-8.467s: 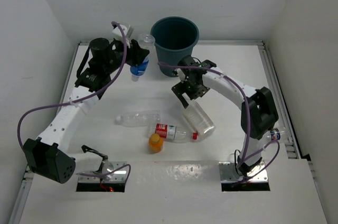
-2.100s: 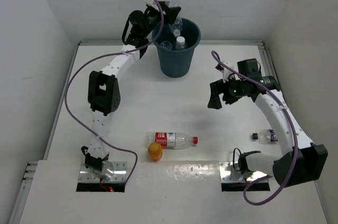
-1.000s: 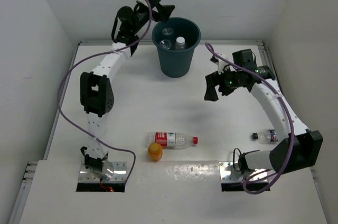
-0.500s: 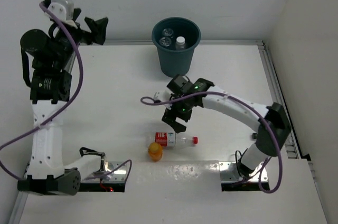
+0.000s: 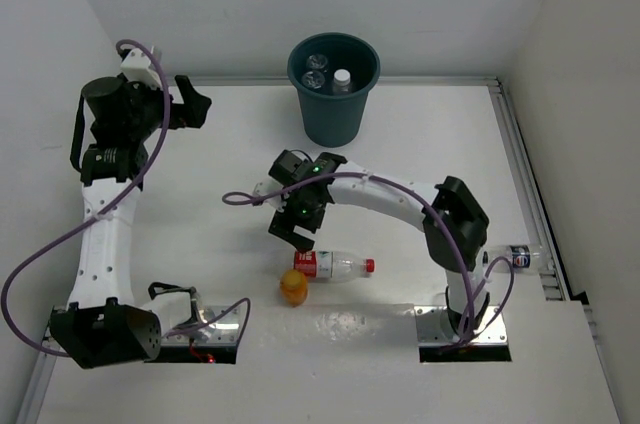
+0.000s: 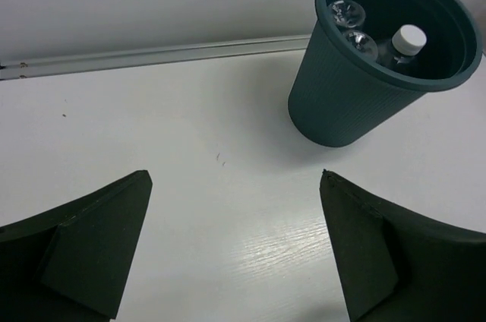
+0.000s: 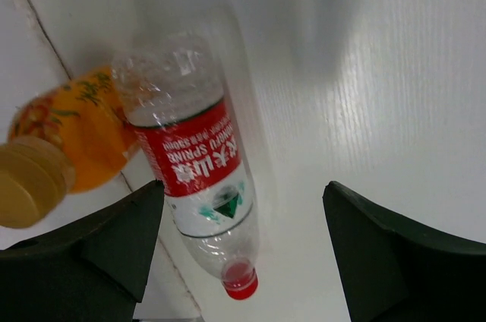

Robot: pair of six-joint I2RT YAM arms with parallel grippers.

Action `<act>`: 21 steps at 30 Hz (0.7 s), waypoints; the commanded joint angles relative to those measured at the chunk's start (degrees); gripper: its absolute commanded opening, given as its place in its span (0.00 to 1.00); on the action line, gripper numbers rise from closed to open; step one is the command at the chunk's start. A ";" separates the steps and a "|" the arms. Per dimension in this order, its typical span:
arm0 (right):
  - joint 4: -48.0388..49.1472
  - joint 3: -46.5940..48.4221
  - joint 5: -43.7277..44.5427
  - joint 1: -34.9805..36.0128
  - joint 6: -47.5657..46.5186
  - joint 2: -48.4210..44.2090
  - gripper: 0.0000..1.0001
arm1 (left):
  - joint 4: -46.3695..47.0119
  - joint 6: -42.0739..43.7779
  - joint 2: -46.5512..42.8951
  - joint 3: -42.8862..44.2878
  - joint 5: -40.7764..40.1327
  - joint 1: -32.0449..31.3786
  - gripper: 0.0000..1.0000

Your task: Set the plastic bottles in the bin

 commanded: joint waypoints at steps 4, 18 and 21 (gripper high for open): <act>1.35 2.94 -1.97 4.30 2.45 2.75 0.85 | 3.29 -2.52 -2.28 -0.13 4.37 3.04 1.00; 0.73 4.71 -2.43 8.26 0.61 9.61 0.81 | 4.35 -3.57 -2.28 -2.42 9.47 8.94 1.00; 0.73 3.83 -0.32 8.00 -0.88 10.57 0.78 | 4.87 -3.57 -1.76 -1.89 10.00 9.55 1.00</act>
